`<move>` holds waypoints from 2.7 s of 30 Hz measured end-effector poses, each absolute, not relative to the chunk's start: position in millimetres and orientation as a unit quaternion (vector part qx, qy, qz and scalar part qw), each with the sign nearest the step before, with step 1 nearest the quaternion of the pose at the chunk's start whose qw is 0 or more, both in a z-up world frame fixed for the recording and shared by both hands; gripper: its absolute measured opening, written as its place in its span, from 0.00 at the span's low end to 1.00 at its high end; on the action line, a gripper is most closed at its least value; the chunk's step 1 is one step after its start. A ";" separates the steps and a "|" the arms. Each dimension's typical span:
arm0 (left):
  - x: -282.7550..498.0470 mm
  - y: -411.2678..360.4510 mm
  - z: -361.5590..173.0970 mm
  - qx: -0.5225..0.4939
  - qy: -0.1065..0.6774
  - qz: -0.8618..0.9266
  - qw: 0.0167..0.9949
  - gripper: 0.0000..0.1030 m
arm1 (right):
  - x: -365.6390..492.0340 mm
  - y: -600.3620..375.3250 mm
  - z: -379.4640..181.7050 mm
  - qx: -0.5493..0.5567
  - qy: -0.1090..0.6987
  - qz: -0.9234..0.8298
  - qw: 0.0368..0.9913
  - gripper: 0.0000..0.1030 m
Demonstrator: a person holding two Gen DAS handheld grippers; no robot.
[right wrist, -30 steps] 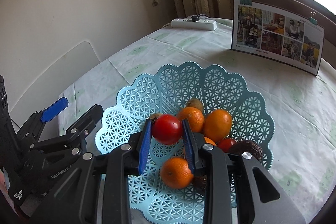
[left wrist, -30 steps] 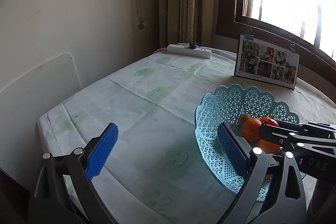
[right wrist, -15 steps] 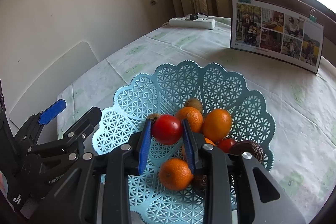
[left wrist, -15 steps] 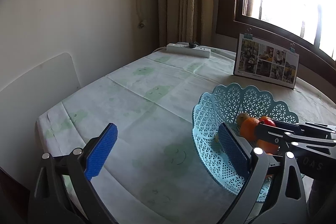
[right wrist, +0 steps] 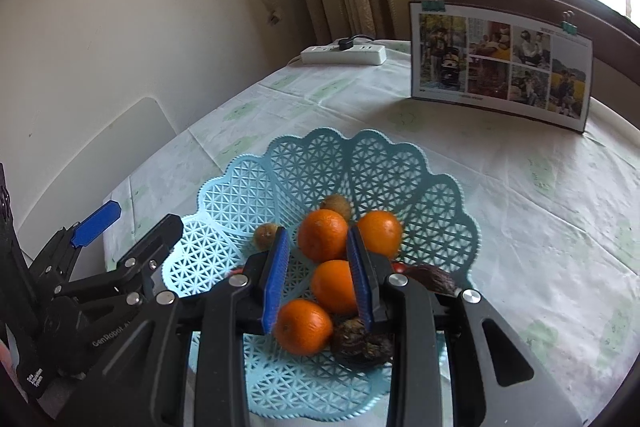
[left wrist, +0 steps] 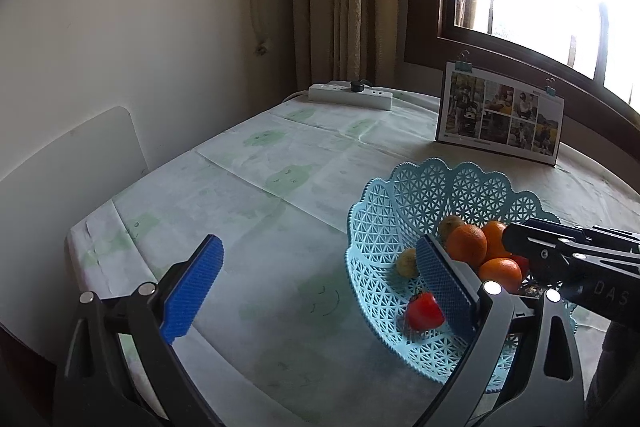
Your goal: Organize fruits
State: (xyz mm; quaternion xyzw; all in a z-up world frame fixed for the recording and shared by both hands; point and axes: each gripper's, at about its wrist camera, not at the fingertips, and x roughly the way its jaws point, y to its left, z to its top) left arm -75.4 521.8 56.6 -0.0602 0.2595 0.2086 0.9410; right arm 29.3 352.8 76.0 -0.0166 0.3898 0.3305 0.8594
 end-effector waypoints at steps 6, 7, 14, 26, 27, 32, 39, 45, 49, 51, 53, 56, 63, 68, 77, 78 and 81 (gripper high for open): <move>-71.3 511.6 57.4 -0.054 0.263 0.200 0.942 0.97 | 27.6 324.6 75.5 -0.005 0.386 0.312 0.868 0.49; -71.3 509.2 57.7 -0.051 0.263 0.198 0.943 0.97 | 25.8 319.3 75.3 -0.004 0.383 0.309 0.871 0.54; -71.7 490.2 64.0 -0.034 0.254 0.190 0.948 0.97 | 2.3 290.9 81.2 -0.024 0.317 0.305 0.898 0.84; -78.5 461.9 65.8 0.001 0.243 0.198 0.950 0.97 | -1.9 270.7 81.7 -0.045 0.314 0.290 0.903 0.95; -79.9 460.8 65.2 0.003 0.245 0.200 0.949 0.97 | -3.2 273.7 81.0 -0.060 0.315 0.286 0.903 0.95; -84.4 459.0 63.5 0.007 0.249 0.209 0.946 0.97 | -10.9 282.8 76.7 -0.104 0.325 0.288 0.895 0.95; -87.2 451.2 63.8 0.020 0.249 0.213 0.945 0.97 | -13.4 283.2 76.4 -0.104 0.330 0.281 0.895 0.95; -86.3 446.4 64.0 0.023 0.251 0.213 0.944 0.97 | -14.6 282.1 75.8 -0.111 0.330 0.272 0.897 0.95; -85.7 444.9 64.0 0.023 0.252 0.211 0.944 0.97 | -15.5 282.0 75.3 -0.118 0.327 0.266 0.899 0.95; -85.3 444.6 63.5 0.024 0.253 0.210 0.944 0.97 | -15.8 282.2 75.1 -0.119 0.328 0.267 0.898 0.95; -85.1 444.7 63.2 0.024 0.253 0.210 0.944 0.97 | -15.5 282.4 75.2 -0.120 0.329 0.268 0.897 0.95; -84.4 443.9 63.3 0.024 0.253 0.209 0.944 0.97 | -15.8 282.7 75.1 -0.121 0.329 0.269 0.897 0.95; -82.9 442.3 63.2 0.024 0.254 0.207 0.944 0.97 | -16.9 284.1 74.0 -0.124 0.331 0.272 0.895 0.95; -82.0 441.7 62.3 0.024 0.256 0.208 0.944 0.97 | -18.8 283.7 73.1 -0.127 0.324 0.267 0.898 0.95; -80.6 433.8 66.0 0.027 0.252 0.201 0.946 0.97 | -8.3 269.1 74.7 -0.110 0.341 0.245 0.901 0.95; -80.0 430.1 67.5 0.028 0.250 0.196 0.948 0.97 | -5.4 264.3 73.7 -0.105 0.349 0.238 0.900 0.95; -76.4 417.9 71.3 0.034 0.245 0.182 0.952 0.97 | 1.0 244.9 70.4 -0.094 0.360 0.207 0.905 0.95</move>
